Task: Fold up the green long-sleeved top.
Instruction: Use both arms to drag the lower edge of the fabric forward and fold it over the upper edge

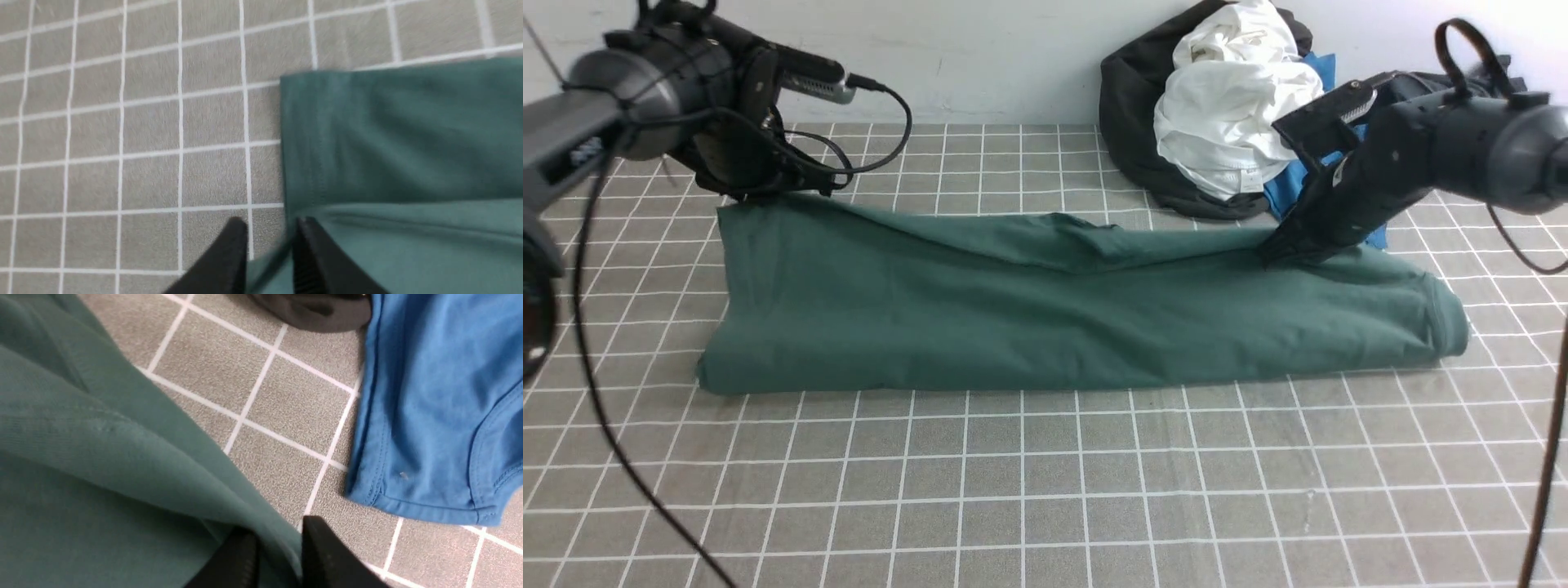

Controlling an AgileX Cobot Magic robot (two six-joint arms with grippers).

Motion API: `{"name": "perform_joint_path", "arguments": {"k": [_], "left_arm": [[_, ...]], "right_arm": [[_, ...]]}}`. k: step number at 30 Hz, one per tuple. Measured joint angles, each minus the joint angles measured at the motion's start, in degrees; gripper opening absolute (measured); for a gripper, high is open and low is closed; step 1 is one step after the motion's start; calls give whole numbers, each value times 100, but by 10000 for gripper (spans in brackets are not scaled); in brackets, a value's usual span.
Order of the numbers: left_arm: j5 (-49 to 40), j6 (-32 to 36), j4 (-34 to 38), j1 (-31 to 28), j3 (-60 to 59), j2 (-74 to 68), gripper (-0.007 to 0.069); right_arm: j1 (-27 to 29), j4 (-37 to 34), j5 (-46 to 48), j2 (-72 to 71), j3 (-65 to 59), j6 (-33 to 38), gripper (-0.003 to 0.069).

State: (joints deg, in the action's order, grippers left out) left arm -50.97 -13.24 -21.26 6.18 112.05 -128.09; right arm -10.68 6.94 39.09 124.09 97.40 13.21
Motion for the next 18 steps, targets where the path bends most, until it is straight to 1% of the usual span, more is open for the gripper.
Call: {"name": "perform_joint_path", "arguments": {"k": [2, 4, 5, 7, 8, 9, 10, 12, 13, 14, 15, 16, 17, 18], "left_arm": [[-339, 15, 0, -2, 420, -189, 302], [-586, 96, 15, -2, 650, -235, 371], [-745, 219, 112, -2, 739, -213, 407], [-862, 392, 265, 4, 798, -179, 425], [-1011, 652, 543, 22, 810, -153, 431], [-1100, 913, 786, 47, 810, -154, 430], [-1129, 956, 894, 61, 801, -154, 428], [-1209, 1460, 1578, 134, 682, -159, 395], [-1209, 1491, 1626, 141, 651, -159, 391], [-1216, 1709, 2012, 204, 519, -165, 342], [-1216, 1728, 2012, 204, 502, -165, 342], [-1202, 1880, 2288, 266, 357, -169, 277], [-1192, 1948, 2379, 290, 297, -172, 244], [-1176, 1977, 2444, 316, 248, -177, 209]], "right_arm": [[0, 0, 208, 9, 239, -37, 257], [0, -40, 416, -42, 480, -52, 309], [0, -172, 524, -94, 634, -52, 329], [-19, -324, 609, -167, 774, -52, 337], [-66, -506, 644, -223, 849, -21, 332], [-130, -694, 660, -258, 888, 66, 312], [-142, -694, 661, -259, 887, 83, 312], [-345, -945, 731, -202, 908, 340, 248], [-361, -960, 743, -189, 908, 362, 237], [-517, -1122, 754, -51, 908, 636, 188], [-533, -1141, 754, -32, 908, 678, 174], [-682, -1366, 754, 170, 908, 1131, 120], [-747, -1497, 754, 272, 908, 1350, 84], [-807, -1651, 765, 375, 908, 1563, 63]]}}
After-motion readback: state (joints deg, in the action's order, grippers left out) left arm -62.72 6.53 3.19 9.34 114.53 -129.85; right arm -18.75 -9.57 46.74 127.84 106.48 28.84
